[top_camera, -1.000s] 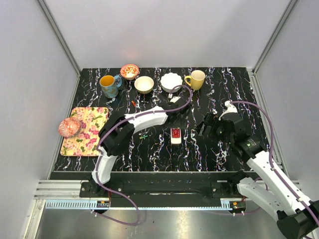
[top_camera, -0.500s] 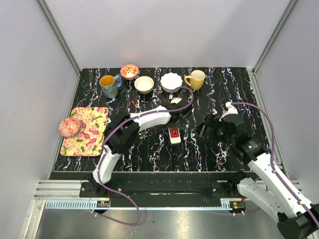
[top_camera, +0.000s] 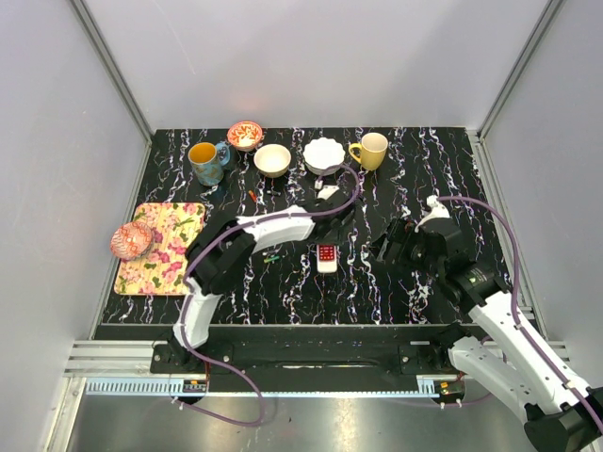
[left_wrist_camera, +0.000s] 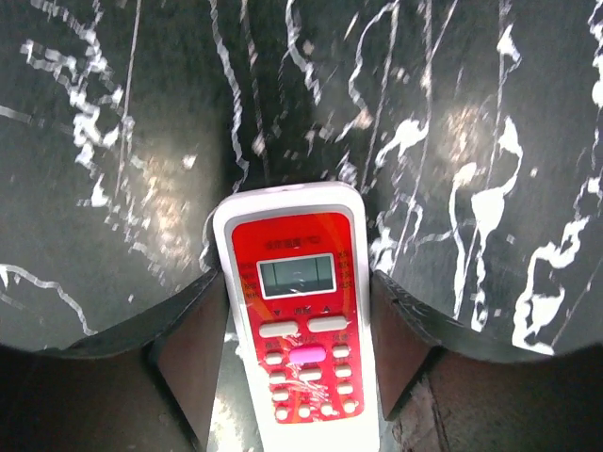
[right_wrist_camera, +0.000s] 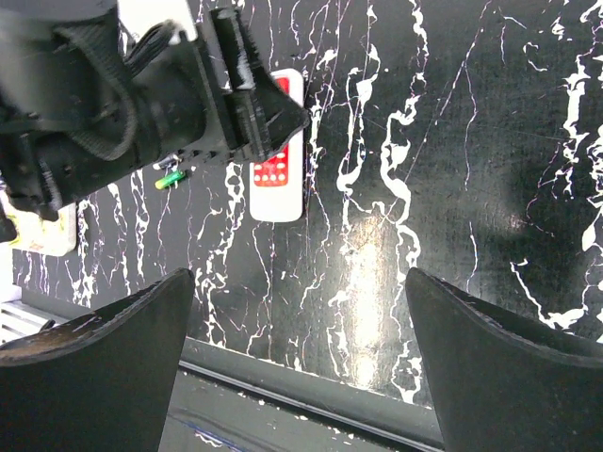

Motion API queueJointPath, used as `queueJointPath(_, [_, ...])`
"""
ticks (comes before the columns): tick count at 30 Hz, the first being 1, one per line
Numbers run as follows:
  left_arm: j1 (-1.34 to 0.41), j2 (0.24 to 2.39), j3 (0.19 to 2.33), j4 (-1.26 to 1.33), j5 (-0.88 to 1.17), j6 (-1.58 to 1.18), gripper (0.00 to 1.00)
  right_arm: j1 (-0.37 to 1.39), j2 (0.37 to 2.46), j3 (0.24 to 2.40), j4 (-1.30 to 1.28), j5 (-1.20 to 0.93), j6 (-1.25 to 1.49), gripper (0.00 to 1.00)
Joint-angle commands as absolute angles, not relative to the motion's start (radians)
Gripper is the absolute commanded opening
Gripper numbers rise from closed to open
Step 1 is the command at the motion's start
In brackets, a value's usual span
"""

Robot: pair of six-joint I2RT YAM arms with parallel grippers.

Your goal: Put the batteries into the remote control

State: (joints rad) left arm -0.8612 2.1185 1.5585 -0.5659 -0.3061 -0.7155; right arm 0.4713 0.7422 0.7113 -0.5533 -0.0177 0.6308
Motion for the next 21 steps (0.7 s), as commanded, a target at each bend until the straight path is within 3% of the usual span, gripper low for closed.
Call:
queueJointPath(1, [-0.818,1.909,1.357,-0.378,-0.216,-0.704,0.12,0.472,0.744,0.77,-0.558,-0.029,0.627,1.0])
queueJointPath(5, [-0.712,1.676,1.145,-0.099,-0.03,-0.701,0.09,0.472,0.753,0.759,-0.493,-0.078,0.664,1.0])
queueJointPath(8, [-0.638,1.525,0.987,0.145,0.234,-0.739,0.08,0.472,0.744,0.703,-0.332,-0.19,0.722,0.99])
queueJointPath(9, [-0.631,1.464,0.953,0.196,0.321,-0.768,0.04,0.474,0.744,0.687,-0.283,-0.263,0.741,1.0])
queueJointPath(10, [-0.62,1.436,0.898,0.277,0.348,-0.779,0.0,0.472,0.752,0.655,-0.17,-0.308,0.774,1.0])
queueJointPath(16, [-0.604,1.264,0.726,0.624,0.451,-0.886,0.0,0.472,0.877,0.551,0.307,-0.552,0.967,1.0])
queueJointPath(21, [-0.597,1.215,0.695,0.727,0.451,-0.922,0.0,0.474,0.96,0.502,0.613,-0.632,1.103,1.0])
